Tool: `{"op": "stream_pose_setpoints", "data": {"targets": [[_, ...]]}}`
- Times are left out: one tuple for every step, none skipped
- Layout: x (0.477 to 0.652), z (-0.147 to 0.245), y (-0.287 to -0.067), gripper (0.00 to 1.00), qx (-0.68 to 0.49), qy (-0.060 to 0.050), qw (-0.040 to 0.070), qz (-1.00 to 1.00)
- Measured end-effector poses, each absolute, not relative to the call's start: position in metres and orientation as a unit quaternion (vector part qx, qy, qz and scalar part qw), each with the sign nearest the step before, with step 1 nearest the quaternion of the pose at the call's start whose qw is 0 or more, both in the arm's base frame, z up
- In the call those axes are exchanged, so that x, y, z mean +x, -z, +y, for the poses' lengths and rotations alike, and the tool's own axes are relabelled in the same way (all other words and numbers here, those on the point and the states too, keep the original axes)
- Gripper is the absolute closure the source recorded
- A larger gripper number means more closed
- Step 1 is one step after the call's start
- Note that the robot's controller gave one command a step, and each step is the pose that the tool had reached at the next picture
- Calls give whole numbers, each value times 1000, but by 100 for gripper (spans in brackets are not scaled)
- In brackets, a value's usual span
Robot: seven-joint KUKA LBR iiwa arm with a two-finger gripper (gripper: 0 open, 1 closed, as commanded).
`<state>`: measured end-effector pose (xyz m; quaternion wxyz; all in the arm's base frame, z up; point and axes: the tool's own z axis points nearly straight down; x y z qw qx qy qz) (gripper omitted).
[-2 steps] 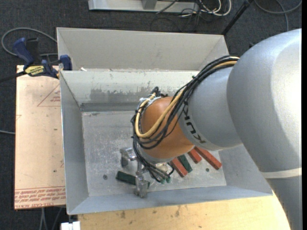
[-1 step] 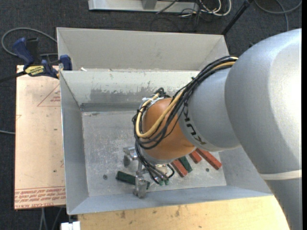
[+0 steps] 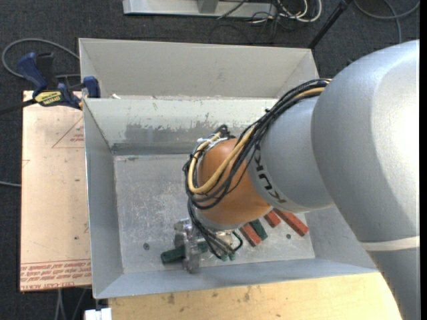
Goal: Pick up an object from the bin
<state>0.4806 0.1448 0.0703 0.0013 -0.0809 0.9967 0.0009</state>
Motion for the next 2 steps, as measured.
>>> {"op": "stream_pose_setpoints", "data": {"targets": [[483,146,-169,100,-81,-1,4,997],[484,146,-186,100,-80,-1,2,997]]}}
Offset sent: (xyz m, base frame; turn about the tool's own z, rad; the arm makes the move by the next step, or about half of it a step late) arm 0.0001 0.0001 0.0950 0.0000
